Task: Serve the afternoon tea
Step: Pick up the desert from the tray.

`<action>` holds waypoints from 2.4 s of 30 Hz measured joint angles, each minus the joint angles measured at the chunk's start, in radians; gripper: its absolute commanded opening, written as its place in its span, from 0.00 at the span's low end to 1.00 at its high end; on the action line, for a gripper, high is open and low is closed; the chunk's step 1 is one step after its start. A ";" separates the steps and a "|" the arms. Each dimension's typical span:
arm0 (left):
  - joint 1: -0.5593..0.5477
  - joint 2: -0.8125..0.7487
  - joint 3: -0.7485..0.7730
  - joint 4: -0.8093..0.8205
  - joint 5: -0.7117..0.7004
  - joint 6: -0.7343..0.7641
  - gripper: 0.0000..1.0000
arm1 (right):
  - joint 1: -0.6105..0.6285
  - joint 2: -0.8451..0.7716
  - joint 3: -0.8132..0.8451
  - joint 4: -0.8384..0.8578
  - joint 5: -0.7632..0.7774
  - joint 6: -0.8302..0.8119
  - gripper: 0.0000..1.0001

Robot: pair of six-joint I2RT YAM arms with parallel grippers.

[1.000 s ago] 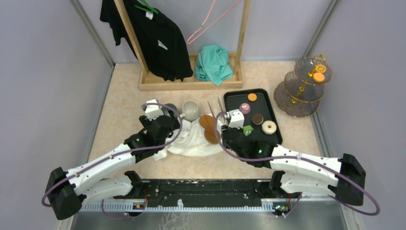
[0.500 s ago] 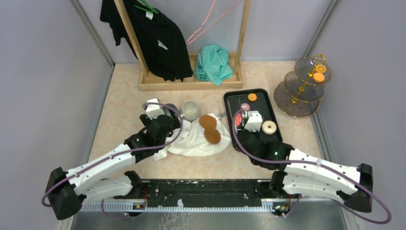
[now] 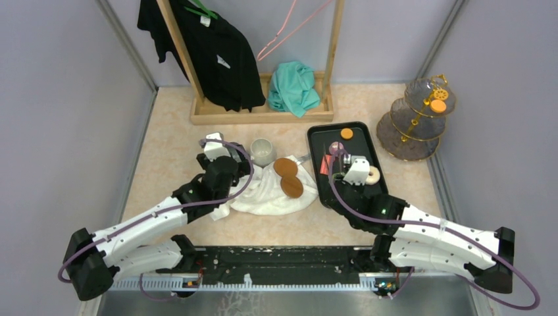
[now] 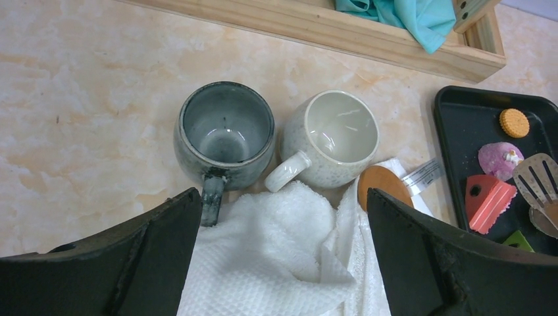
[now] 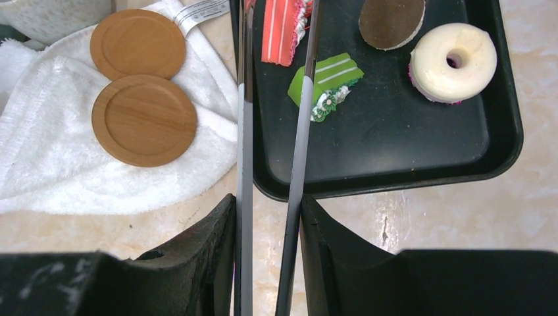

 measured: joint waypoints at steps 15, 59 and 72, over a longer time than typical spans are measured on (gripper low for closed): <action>-0.001 0.013 0.000 0.048 0.047 0.020 0.99 | 0.000 0.021 -0.040 0.009 -0.037 0.098 0.19; -0.001 0.010 -0.023 0.086 0.073 0.029 0.99 | -0.014 0.113 -0.110 0.107 -0.053 0.109 0.00; -0.002 0.014 -0.023 0.080 0.073 0.024 0.99 | -0.014 0.085 -0.108 0.093 -0.043 0.062 0.17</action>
